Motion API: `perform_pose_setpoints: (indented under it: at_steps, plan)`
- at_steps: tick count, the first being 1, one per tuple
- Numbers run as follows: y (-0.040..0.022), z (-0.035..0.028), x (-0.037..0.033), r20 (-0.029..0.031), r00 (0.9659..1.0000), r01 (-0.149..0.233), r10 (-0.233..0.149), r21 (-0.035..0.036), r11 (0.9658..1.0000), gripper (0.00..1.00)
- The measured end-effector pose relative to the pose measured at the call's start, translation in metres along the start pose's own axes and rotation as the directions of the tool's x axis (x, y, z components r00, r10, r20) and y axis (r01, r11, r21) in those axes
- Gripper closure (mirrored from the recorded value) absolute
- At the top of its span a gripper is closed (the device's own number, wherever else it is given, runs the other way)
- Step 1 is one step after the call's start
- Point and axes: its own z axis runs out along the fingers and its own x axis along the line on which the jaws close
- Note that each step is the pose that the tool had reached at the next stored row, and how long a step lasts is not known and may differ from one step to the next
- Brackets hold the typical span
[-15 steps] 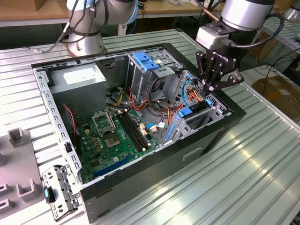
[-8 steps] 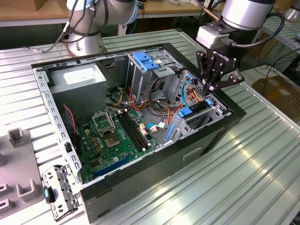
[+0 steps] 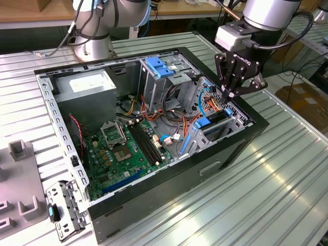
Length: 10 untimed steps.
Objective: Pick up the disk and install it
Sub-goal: 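Insert the second disk wire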
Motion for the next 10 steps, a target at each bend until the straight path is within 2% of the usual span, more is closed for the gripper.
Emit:
perform_pose_setpoints:
  at_steps: [2, 4, 6, 10]
  plan:
    - [0.0047, -0.0008, 0.0002, 0.0018, 1.0000, 0.000, 0.000, 0.0000, 1.0000, 0.89]
    - [0.0061, -0.0048, 0.0004, 0.0048, 1.0000, 0.000, 0.000, 0.0001, 1.0000, 0.89]
    - [0.0061, -0.0127, 0.0009, 0.0052, 1.0000, 0.000, 0.000, 0.0000, 1.0000, 0.89]
    - [0.0058, -0.0233, 0.0016, 0.0060, 1.0000, 0.000, 0.000, 0.0000, 1.0000, 0.89]
